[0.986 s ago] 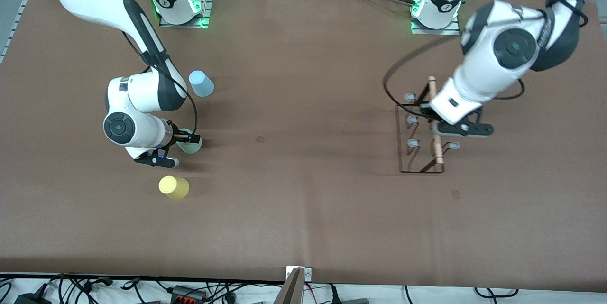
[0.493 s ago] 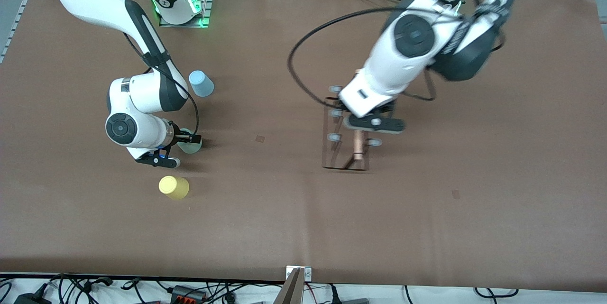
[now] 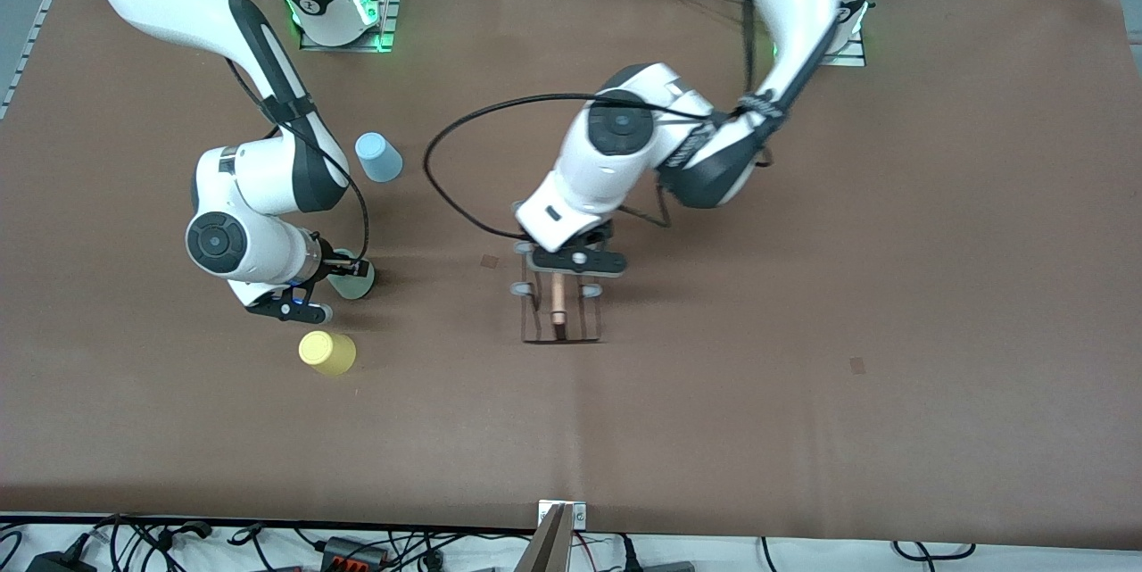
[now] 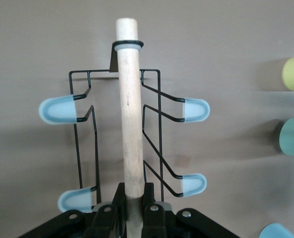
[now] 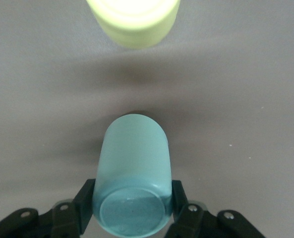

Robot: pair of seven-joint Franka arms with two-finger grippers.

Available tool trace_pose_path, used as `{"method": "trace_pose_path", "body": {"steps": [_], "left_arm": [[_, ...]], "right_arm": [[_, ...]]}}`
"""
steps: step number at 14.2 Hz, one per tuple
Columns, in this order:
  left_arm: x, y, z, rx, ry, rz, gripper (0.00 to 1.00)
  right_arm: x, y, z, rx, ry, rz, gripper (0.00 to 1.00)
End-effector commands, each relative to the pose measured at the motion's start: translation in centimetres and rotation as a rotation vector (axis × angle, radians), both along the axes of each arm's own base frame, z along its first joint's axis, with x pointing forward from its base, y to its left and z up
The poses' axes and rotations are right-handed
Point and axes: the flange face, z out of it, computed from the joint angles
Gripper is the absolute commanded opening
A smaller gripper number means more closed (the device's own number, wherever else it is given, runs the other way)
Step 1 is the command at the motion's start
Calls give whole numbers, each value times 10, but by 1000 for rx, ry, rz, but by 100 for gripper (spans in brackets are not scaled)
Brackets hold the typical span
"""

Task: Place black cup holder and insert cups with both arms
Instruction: 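Carry the rack mid-table with the left gripper while the right gripper grasps the cup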

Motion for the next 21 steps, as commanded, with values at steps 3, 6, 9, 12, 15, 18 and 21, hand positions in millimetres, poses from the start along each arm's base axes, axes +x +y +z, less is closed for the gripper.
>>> {"method": "trace_pose_path", "body": {"steps": [3,6,9,12,15,18,21], "left_arm": [[2,-22,7,-43,-67,21,0],[-15,-45,-32,-40,-34,37,0],[-24,-53,-51,-16,-20,79,0],[-17,-44,-47,-6,-17,90,33],[3,0,-6,83,43,116,48],[39,97,81,148,67,110,58],[58,174,115,207,127,112,67]], "right_arm": [[24,4,92,21,51,1,30],[26,11,118,59,46,-5,30],[22,15,118,62,65,-2,30],[16,25,117,88,99,-2,30],[10,34,117,83,131,-2,30],[-3,61,137,140,150,11,30],[-10,81,146,168,150,22,30]]}}
